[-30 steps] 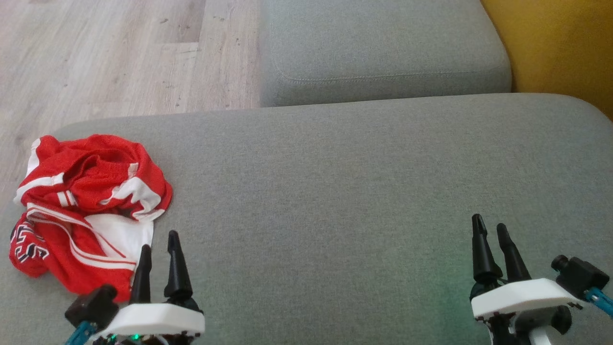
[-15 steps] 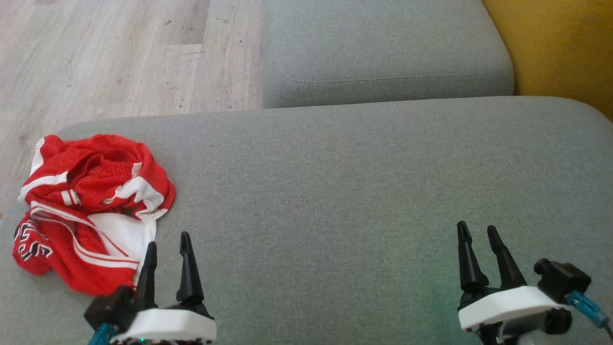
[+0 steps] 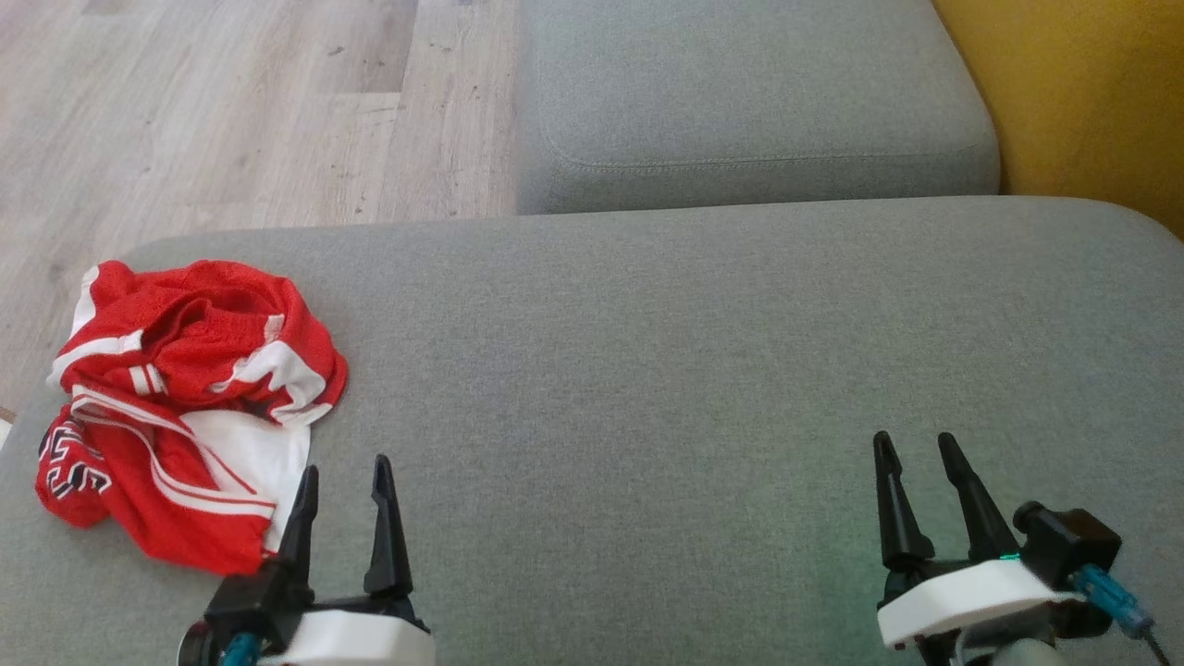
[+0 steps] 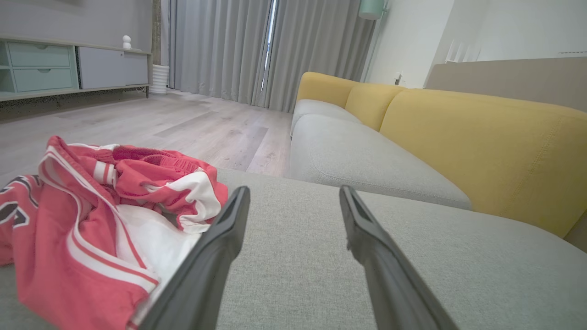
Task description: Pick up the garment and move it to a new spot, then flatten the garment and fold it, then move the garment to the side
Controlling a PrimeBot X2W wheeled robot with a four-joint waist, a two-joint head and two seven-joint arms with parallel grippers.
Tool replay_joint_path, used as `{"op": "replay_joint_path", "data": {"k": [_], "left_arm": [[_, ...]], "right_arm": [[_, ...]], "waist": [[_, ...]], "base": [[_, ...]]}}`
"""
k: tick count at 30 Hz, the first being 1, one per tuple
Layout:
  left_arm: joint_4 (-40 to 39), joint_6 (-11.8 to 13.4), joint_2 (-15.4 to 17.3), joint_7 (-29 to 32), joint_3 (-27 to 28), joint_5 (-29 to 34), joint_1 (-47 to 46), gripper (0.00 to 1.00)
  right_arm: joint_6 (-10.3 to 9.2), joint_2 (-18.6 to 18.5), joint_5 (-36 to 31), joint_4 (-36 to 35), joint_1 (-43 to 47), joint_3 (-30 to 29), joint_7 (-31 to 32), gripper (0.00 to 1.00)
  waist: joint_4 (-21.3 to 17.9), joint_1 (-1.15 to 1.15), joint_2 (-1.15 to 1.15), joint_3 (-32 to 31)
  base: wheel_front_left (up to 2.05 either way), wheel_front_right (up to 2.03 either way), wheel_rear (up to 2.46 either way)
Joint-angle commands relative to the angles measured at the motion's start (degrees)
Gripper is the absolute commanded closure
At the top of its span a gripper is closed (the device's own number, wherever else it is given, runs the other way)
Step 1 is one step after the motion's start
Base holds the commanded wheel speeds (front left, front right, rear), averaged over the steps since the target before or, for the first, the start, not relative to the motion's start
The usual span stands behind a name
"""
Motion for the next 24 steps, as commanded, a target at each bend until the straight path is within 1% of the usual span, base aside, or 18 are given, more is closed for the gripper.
{"op": "replay_joint_path", "data": {"k": [1,11,19,24], "left_arm": [[-2.0,0.5,0.3,-1.0,0.9,2.2,-1.6,0.00],[-1.7,0.7,0.3,-2.7,0.1,8.0,-1.3,0.00],[-1.0,1.2,0.3,-4.0,-0.5,12.3,-0.6,0.00],[0.1,1.0,0.3,-4.1,-0.4,11.9,-0.6,0.00]], "right_arm": [[0.38,-0.5,-2.1,-1.8,-1.2,1.3,-1.0,0.00],[0.42,-0.5,-7.8,-1.3,-0.6,1.1,-2.7,0.00],[0.45,-0.6,-12.6,0.8,0.2,0.4,-4.0,0.00],[0.45,-0.6,-12.8,1.5,0.3,0.2,-4.1,0.00]], "waist": [[0.1,0.00,0.00,-0.1],[0.8,0.00,0.00,-0.6],[1.2,0.00,0.00,-1.7],[1.1,0.00,0.00,-1.9]], "base": [[0.00,0.00,0.00],[0.00,0.00,0.00],[0.00,0.00,0.00],[0.00,0.00,0.00]]}}
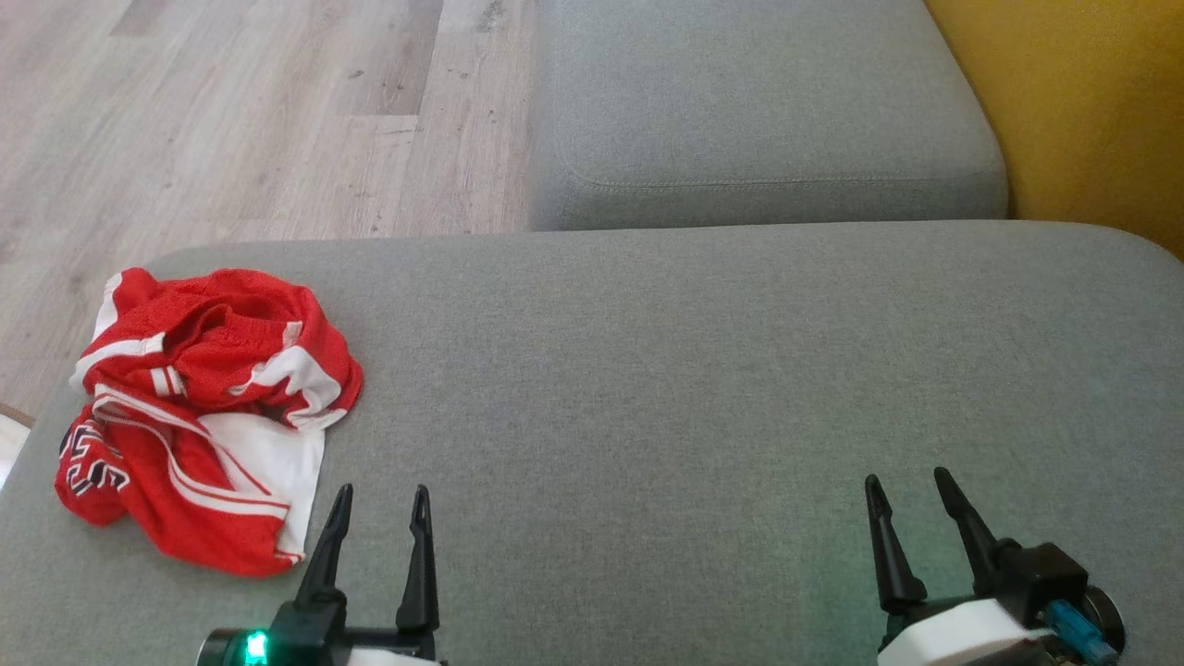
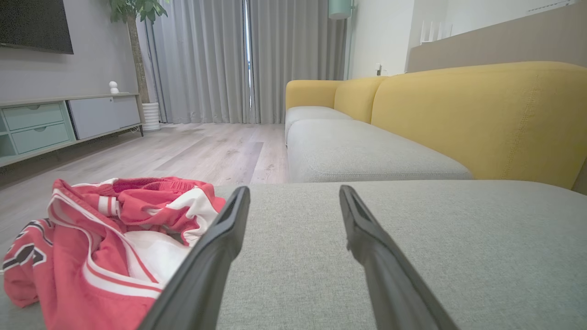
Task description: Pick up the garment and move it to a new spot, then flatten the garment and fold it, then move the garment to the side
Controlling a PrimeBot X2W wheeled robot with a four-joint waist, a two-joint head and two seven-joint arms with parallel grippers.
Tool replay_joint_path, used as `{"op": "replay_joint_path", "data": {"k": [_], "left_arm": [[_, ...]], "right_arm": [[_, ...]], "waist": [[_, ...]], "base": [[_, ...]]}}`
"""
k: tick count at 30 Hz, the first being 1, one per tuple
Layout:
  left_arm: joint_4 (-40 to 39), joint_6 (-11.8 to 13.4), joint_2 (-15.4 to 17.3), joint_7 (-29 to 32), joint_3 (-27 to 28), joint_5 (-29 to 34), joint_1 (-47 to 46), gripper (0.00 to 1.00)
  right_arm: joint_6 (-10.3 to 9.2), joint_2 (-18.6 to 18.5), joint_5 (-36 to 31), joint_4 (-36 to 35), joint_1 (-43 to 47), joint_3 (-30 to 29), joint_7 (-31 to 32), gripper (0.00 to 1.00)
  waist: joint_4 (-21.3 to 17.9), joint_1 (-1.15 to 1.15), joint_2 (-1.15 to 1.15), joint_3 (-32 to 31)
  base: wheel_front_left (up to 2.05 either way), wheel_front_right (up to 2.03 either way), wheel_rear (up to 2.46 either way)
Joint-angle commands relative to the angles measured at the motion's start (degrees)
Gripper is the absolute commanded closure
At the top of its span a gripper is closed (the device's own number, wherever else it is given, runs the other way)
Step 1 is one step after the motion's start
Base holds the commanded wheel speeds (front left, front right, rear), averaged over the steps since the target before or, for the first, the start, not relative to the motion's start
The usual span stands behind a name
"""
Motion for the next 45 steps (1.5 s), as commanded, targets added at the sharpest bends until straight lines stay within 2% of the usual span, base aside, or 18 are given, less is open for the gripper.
{"op": "replay_joint_path", "data": {"k": [1,16,20,25,40,45], "left_arm": [[-1.1,0.2,0.2,-0.6,1.5,-0.1,-2.4,0.00],[0.6,0.3,0.2,-0.6,1.6,-0.8,-2.1,0.00],[0.6,0.4,0.2,-0.6,1.7,-0.9,-2.5,0.00],[0.1,0.4,0.2,-0.6,2.3,-1.4,-2.8,0.00],[-1.6,0.5,0.2,-0.6,6.3,0.3,-3.5,0.00],[-2.1,0.5,0.2,-0.6,7.2,-0.2,-3.9,0.00]], "right_arm": [[0.44,-0.6,-0.3,-1.4,-1.9,1.2,-0.8,0.00],[0.44,-0.6,-0.4,-1.1,-1.4,1.4,-0.8,0.00],[0.44,-0.6,-0.5,-1.2,-1.3,1.2,-0.8,0.00],[0.44,-0.6,-0.1,-1.5,-1.3,1.7,-0.8,0.00],[0.44,-0.6,0.7,-2.8,-2.7,1.1,-0.8,0.00],[0.44,-0.6,0.5,-2.6,-2.9,0.9,-0.8,0.00]], "waist": [[-0.1,0.01,0.00,0.0],[0.2,0.01,0.00,-0.3],[1.4,0.01,0.00,0.0],[4.5,0.01,0.00,0.6],[17.8,0.01,0.00,3.2],[20.9,0.01,0.00,3.8]], "base": [[0.00,0.00,0.00],[0.00,0.00,0.00],[0.00,0.00,0.00],[0.00,0.00,0.00],[0.00,0.00,0.00],[0.00,0.00,0.00]]}}
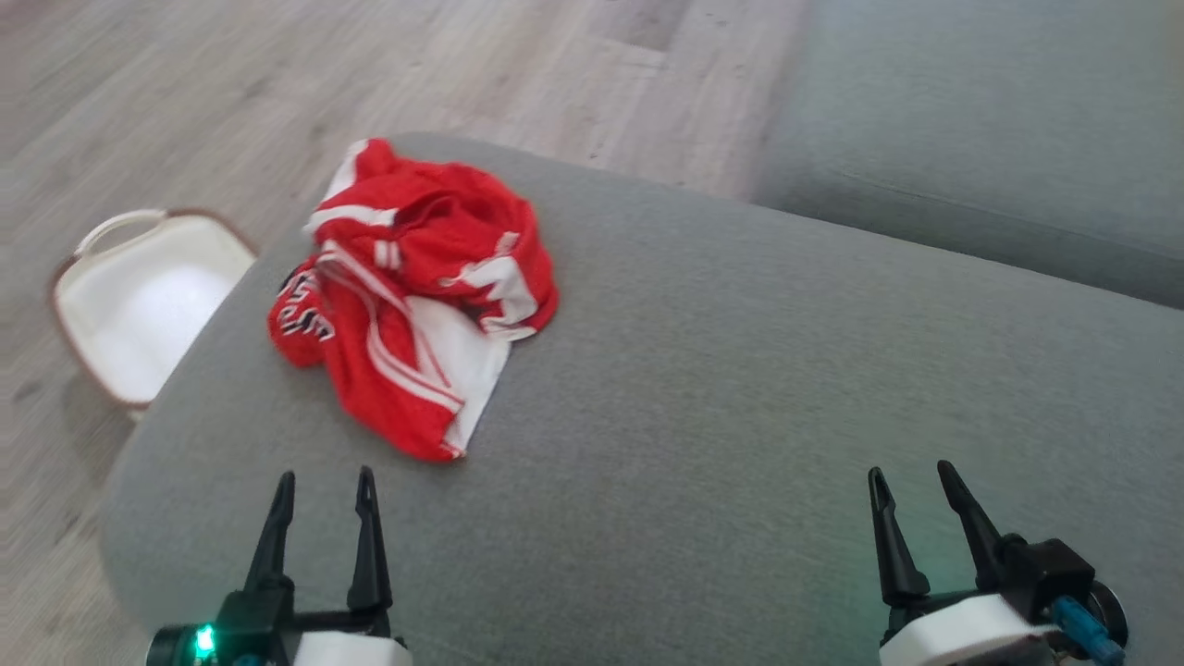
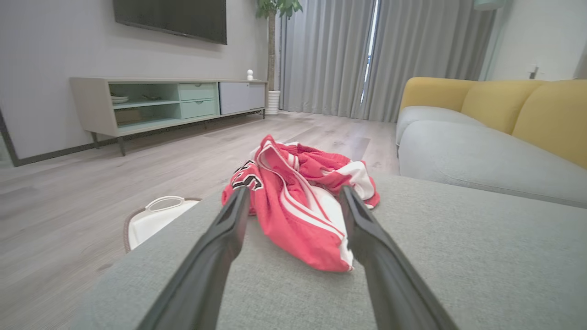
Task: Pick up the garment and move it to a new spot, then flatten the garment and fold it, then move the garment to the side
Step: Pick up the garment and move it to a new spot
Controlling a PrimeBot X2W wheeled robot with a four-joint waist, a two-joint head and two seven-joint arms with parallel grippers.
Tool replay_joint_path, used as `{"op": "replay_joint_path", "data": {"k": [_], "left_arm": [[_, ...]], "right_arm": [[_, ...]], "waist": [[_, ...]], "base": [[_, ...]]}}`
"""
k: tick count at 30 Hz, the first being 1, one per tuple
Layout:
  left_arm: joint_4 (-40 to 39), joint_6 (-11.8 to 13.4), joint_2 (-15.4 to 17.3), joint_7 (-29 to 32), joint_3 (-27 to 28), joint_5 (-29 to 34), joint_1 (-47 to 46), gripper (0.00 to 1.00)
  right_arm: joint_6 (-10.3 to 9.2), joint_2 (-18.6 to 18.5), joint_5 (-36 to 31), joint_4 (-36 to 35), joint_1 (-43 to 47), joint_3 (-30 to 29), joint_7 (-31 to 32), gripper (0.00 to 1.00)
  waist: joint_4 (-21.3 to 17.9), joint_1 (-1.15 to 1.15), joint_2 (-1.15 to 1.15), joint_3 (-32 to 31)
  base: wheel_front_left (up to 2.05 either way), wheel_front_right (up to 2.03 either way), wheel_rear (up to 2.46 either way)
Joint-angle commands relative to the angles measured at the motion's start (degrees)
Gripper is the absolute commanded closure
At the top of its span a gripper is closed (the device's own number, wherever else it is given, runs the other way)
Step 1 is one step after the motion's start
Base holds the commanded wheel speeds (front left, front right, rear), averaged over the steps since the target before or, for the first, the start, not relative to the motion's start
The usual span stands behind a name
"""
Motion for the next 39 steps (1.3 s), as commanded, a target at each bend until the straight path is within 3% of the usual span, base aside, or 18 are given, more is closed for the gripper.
{"op": "replay_joint_path", "data": {"k": [1,11,15,19,24,30,39], "left_arm": [[-2.1,0.0,0.0,-0.6,2.2,-0.1,-3.1,0.00],[-2.9,-3.3,2.4,-0.6,3.3,1.9,-10.3,0.00],[-1.9,-6.3,6.7,0.7,3.4,2.5,-20.5,0.00],[0.5,-8.6,11.3,5.6,3.5,2.0,-33.7,0.00],[10.1,-10.0,15.1,14.9,1.4,-0.2,-48.5,0.00],[25.5,-10.5,16.7,24.2,-4.2,-6.1,-61.1,0.00],[41.6,-10.5,19.1,28.0,-13.7,-13.5,-69.8,0.00]], "right_arm": [[0.44,-0.6,0.0,-1.8,-2.8,1.1,-0.8,0.00],[0.44,-0.6,-1.7,-1.8,-3.3,1.0,-0.8,0.00],[0.44,-0.6,-4.5,-2.4,-4.6,1.2,-0.8,0.00],[0.44,-0.6,-8.7,-3.5,-7.9,0.8,-0.8,0.00],[0.44,-2.6,-11.4,-4.7,-10.8,0.8,-0.8,0.00],[0.44,-6.3,-12.3,-6.5,-12.3,0.2,-0.8,0.00],[0.44,-9.6,-12.6,-9.4,-11.4,-0.5,-0.8,0.00]], "waist": [[1.5,0.00,0.00,0.6],[2.8,0.00,0.00,3.6],[2.0,0.00,0.00,8.5],[0.6,0.00,0.00,15.6],[-0.8,0.00,0.00,22.6],[-2.1,0.00,0.00,28.5],[-3.2,0.00,0.00,33.5]], "base": [[0.00,0.00,0.00],[0.00,0.00,0.00],[0.00,0.00,0.00],[0.00,0.00,0.00],[0.00,0.00,0.00],[0.00,0.00,0.00],[0.00,0.00,0.00]]}}
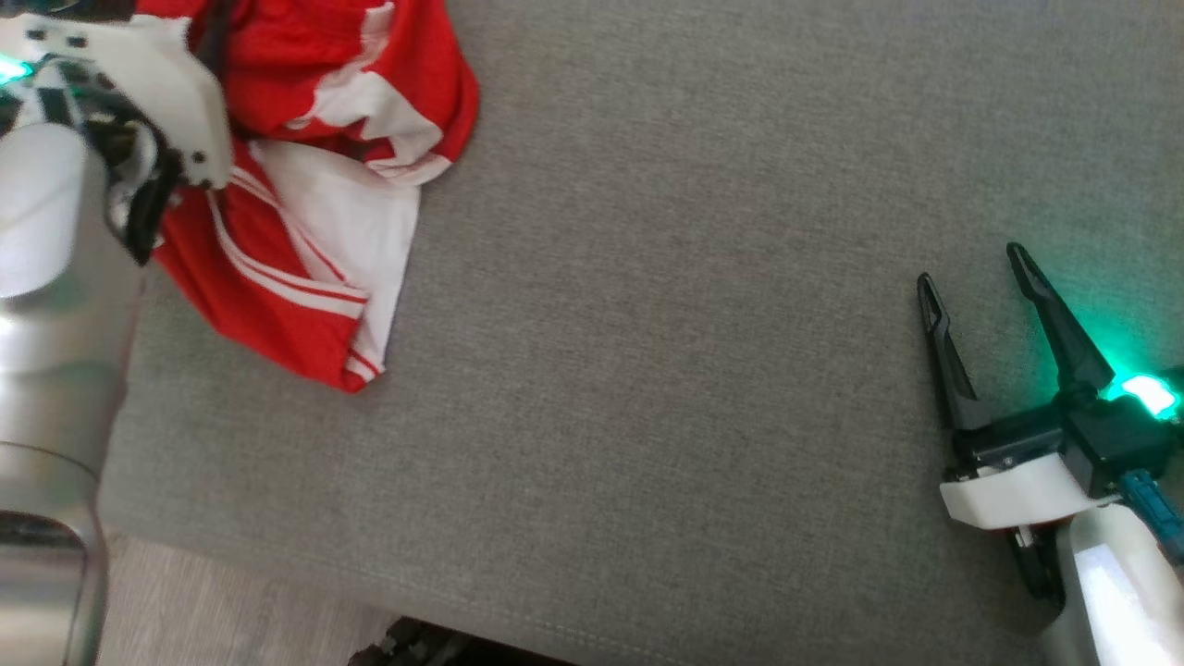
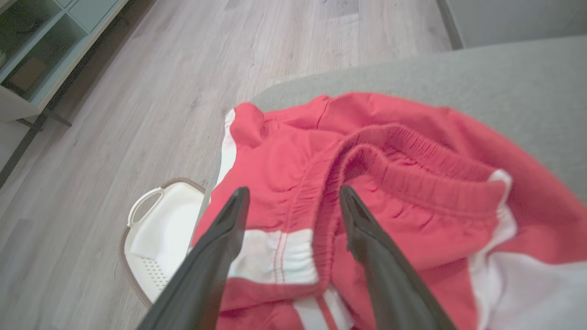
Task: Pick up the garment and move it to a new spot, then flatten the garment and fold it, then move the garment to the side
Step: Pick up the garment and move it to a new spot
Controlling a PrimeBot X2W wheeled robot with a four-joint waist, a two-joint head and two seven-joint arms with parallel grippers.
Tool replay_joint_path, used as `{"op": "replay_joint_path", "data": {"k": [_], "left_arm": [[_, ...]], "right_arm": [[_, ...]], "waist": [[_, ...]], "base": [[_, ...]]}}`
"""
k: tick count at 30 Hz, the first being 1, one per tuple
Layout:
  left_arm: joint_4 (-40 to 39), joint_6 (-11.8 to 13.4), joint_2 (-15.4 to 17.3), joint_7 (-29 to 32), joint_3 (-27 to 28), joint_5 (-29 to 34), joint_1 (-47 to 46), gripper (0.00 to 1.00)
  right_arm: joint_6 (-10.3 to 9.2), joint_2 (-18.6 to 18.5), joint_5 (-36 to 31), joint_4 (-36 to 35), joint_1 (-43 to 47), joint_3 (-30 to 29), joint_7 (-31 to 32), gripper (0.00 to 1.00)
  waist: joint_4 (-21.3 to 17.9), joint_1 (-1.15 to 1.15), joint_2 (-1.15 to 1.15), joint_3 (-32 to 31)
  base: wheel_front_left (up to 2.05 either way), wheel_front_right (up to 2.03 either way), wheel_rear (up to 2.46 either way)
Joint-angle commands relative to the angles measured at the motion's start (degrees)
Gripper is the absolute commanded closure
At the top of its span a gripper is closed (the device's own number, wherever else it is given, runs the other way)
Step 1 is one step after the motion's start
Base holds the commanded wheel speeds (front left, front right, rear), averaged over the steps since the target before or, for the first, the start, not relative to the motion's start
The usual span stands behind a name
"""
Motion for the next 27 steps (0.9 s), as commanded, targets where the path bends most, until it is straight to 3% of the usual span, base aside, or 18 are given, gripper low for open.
{"op": "replay_joint_path", "data": {"k": [1,7,8,9,10,21,27], "left_arm": [[0.3,0.1,4.5,-0.3,0.9,0.0,-2.7,0.00],[6.8,0.1,5.3,-2.9,-1.4,-0.2,-4.2,0.00],[7.5,0.1,5.4,-3.9,-1.6,-0.2,-4.5,0.52],[8.2,0.1,5.7,-5.3,-1.7,0.0,-5.0,0.92],[8.9,0.1,5.8,-6.2,-1.9,0.1,-5.3,1.00],[11.4,2.1,7.2,-21.6,-5.5,4.9,-11.3,1.00],[11.2,1.9,7.3,-23.9,-9.3,8.4,-16.5,1.00]], "right_arm": [[0.36,-1.8,-0.5,2.3,0.3,0.0,0.5,0.00],[0.36,-1.8,-0.5,1.6,0.6,-0.4,0.5,0.00],[0.36,-1.7,-0.5,1.6,0.7,-0.4,0.5,0.00],[0.36,-1.7,-0.4,1.5,0.7,-0.4,0.5,0.00],[0.36,-1.7,-0.4,1.5,0.7,-0.4,0.5,0.00],[0.36,0.1,0.2,2.8,-0.8,1.2,0.5,0.00],[0.36,3.0,1.4,4.5,-1.0,2.6,0.5,0.00]], "waist": [[-0.8,0.01,0.00,1.2],[-1.7,0.01,0.00,2.4],[-1.7,0.01,0.00,2.5],[-1.9,0.01,0.00,2.6],[-2.0,0.01,0.00,2.7],[-3.6,0.01,0.00,-0.8],[-6.8,0.01,0.00,-7.1]], "base": [[0.00,0.00,0.00],[0.00,0.00,0.00],[0.00,0.00,0.00],[0.00,0.00,0.00],[0.00,0.00,0.00],[0.00,0.00,0.00],[0.00,0.00,0.00]]}}
